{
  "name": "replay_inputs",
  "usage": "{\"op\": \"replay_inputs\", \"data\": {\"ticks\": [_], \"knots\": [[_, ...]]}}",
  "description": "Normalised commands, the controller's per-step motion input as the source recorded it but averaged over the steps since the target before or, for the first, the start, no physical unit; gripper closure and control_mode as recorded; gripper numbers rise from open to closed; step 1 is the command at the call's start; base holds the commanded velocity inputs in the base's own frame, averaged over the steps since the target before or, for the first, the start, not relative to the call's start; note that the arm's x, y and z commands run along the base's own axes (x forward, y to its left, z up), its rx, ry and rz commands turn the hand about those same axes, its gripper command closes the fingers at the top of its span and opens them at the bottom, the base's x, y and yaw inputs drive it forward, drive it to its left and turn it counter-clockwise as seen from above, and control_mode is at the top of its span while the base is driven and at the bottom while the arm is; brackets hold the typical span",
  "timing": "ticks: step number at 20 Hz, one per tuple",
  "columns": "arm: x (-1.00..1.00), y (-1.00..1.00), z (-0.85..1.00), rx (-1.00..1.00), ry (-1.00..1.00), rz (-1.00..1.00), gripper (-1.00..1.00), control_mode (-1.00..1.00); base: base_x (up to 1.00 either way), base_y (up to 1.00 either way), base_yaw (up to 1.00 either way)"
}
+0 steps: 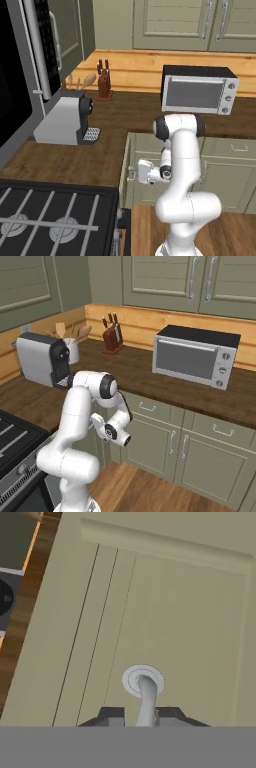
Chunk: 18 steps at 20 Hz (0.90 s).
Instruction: Take a straw from the drawer in front and place it inside the glass cup on the dining counter.
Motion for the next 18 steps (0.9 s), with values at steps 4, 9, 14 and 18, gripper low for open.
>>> {"op": "replay_inputs", "data": {"ticks": [4, 9, 14, 18], "knots": [[-0.44, -0.97, 0.01, -0.01, 0.11, 0.0, 1.0, -1.0, 0.0, 0.0, 0.0], [-0.45, -1.0, 0.05, 0.0, 0.15, 0.0, 1.0, -1.0, 0.0, 0.0, 0.0], [-0.47, -1.0, 0.06, 0.0, 0.15, 0.0, 1.0, -1.0, 0.0, 0.0, 0.0], [-0.51, -1.0, 0.04, 0.0, 0.12, 0.0, 1.0, -1.0, 0.0, 0.0, 0.0]]}}
